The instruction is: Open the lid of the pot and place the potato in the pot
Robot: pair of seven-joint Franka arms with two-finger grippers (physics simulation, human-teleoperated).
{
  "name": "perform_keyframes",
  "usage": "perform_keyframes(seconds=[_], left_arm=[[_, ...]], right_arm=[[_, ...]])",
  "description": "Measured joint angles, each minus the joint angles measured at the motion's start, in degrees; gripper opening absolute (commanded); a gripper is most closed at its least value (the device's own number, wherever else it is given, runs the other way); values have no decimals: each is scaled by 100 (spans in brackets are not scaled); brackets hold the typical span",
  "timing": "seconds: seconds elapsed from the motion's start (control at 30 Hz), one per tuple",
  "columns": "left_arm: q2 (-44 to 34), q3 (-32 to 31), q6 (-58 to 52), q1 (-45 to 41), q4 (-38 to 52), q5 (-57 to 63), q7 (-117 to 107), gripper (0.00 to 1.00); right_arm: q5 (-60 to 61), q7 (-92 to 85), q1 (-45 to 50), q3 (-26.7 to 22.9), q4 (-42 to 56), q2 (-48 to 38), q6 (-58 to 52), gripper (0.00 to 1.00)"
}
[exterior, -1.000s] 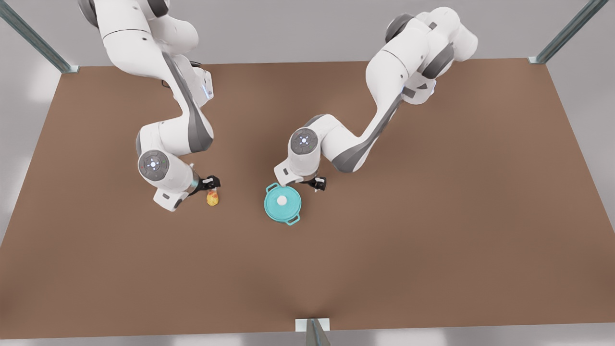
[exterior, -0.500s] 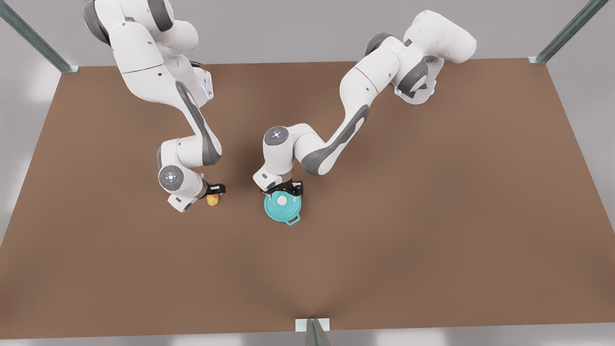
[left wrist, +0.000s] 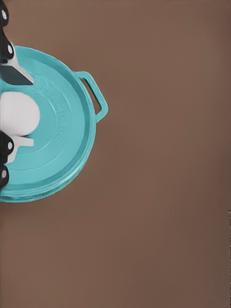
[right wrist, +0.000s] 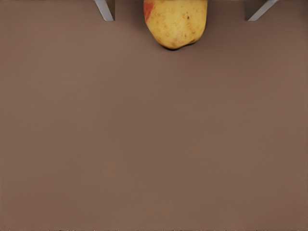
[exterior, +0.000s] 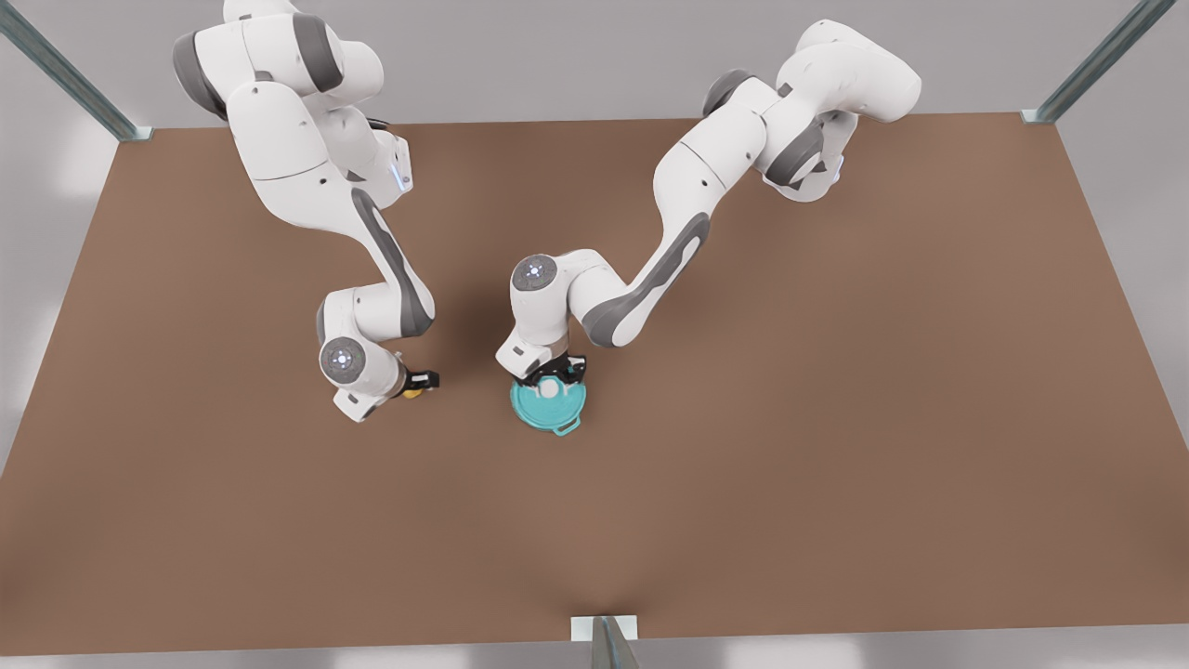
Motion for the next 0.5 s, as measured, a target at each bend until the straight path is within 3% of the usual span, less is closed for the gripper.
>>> perform_keyframes(seconds=[0.1, 0.2, 0.37, 0.47, 0.5], left_arm=[[0, 6, -2, 1, 1, 13, -114, 42], [-97, 82, -20, 198, 21, 11, -158, 42], [-75, 101, 32, 1822, 54, -23, 284, 42], [245, 101, 275, 2155, 31, -33, 641, 43], [289, 90, 337, 2173, 29, -37, 748, 50]], right_arm=[[-4, -35, 8, 6, -27, 53, 29, 100], [0, -71, 11, 23, -62, 67, 44, 100], [6, -134, 12, 71, -127, 56, 37, 100], [7, -172, 12, 77, -139, 61, 36, 100], [7, -183, 7, 78, -139, 65, 37, 100]])
